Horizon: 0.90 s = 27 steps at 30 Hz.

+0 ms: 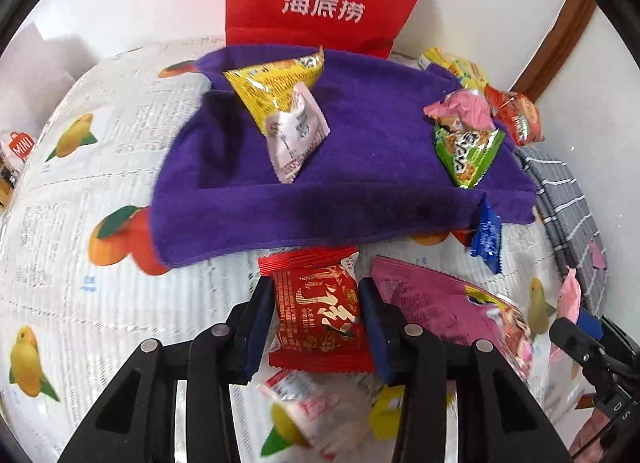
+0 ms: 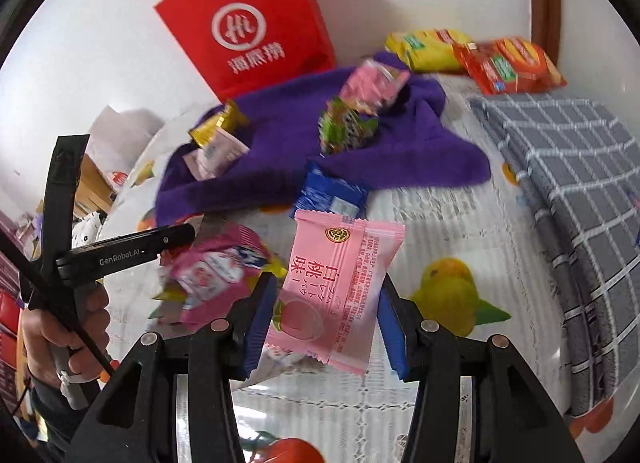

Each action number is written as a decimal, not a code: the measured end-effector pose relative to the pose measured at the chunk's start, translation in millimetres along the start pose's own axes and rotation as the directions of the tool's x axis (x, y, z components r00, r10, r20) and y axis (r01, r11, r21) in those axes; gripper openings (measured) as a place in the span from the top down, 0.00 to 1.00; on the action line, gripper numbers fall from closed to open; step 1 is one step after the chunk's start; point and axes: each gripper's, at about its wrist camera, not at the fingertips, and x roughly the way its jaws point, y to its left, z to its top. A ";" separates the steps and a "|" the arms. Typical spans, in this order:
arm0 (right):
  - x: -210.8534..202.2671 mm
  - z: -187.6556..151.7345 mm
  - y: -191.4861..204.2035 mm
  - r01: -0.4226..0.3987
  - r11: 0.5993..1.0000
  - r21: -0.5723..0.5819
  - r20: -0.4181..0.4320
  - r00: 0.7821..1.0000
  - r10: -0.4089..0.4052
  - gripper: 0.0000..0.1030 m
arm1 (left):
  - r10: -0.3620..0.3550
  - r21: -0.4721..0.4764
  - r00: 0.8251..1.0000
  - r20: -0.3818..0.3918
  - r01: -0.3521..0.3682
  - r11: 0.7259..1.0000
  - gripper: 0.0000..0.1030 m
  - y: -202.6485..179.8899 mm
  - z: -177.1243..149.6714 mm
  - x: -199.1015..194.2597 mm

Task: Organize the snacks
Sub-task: 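Grasp the pink cake packet with the right tool while the left tool grasps a red packet, then carry the pink packet in the right tool while the left tool carries the red packet over the purple towel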

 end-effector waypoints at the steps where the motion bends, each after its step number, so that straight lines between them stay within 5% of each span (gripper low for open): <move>1: -3.7 0.3 3.7 -0.001 1.000 -0.008 0.005 1.000 0.001 0.52 | -0.002 0.000 1.000 0.011 0.002 1.000 0.61 1.4 -1.6 -6.7; 11: -46.8 39.1 50.0 0.013 0.994 -0.112 0.117 0.993 0.000 0.52 | -0.008 0.021 0.992 0.125 0.005 1.000 0.61 4.9 11.7 -63.4; 19: -70.7 108.5 69.3 0.008 0.989 -0.145 0.237 0.971 0.027 0.52 | 0.057 0.089 0.966 0.253 -0.082 0.993 0.61 -6.9 57.7 -99.6; 23: -65.0 144.0 74.3 0.015 0.988 -0.156 0.270 0.963 0.028 0.52 | 0.095 0.082 0.948 0.305 -0.125 0.989 0.61 -6.3 86.3 -105.0; 27: -39.5 171.5 71.3 0.044 0.986 -0.161 0.278 0.961 0.003 0.52 | 0.102 0.075 0.948 0.300 -0.130 0.989 0.61 -4.9 108.1 -94.5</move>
